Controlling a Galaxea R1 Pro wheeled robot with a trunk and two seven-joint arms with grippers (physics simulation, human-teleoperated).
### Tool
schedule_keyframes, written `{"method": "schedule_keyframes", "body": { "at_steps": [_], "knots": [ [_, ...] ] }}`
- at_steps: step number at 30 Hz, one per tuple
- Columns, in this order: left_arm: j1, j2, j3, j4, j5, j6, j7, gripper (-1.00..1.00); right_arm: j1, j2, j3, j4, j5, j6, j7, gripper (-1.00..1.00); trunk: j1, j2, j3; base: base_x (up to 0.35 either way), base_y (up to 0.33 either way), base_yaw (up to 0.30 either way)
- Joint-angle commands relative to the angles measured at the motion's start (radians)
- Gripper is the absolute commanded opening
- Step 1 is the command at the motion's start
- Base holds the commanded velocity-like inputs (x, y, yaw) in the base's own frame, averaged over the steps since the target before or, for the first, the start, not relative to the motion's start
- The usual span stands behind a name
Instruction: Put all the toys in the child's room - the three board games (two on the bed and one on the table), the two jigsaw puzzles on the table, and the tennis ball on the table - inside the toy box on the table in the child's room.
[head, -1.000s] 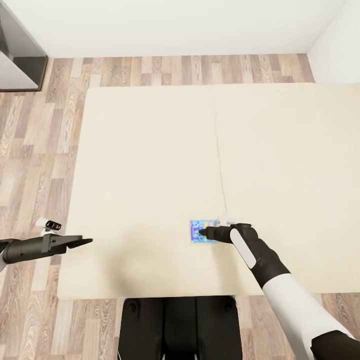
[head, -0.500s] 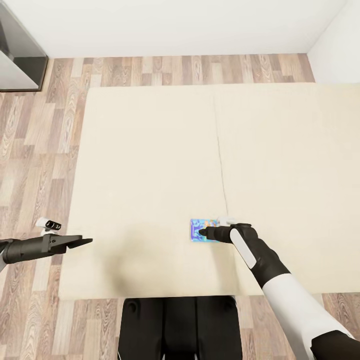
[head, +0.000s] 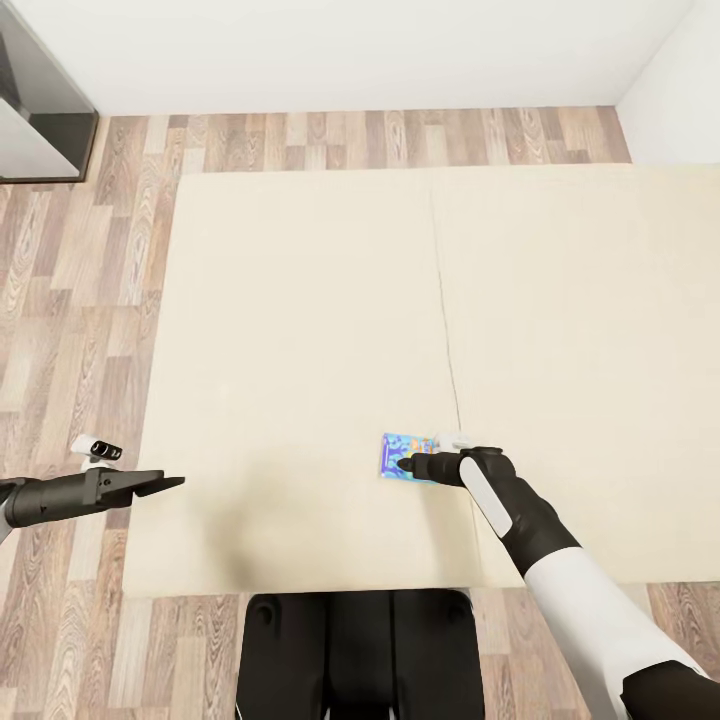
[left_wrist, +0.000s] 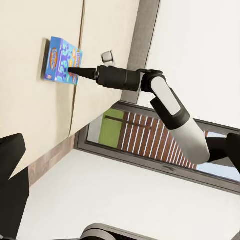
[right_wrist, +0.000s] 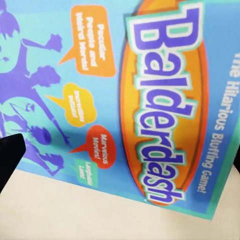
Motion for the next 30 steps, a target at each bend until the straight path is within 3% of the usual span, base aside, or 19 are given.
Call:
{"method": "schedule_keyframes", "body": {
  "at_steps": [1, 30],
  "knots": [
    [-0.001, 0.001, -0.004, 0.0, 0.004, 0.011, -0.003, 1.0, -0.001, -0.001, 0.003, -0.001, -0.008, 0.003, -0.007, 1.0, 0.001, -0.002, -0.001, -0.001, 0.003, 0.0],
    [-0.001, 0.001, -0.005, 0.0, 0.004, 0.011, -0.003, 1.0, -0.001, -0.001, 0.003, -0.001, -0.008, 0.002, -0.007, 1.0, 0.001, -0.002, -0.001, 0.0, 0.035, 0.0]
  ]
}}
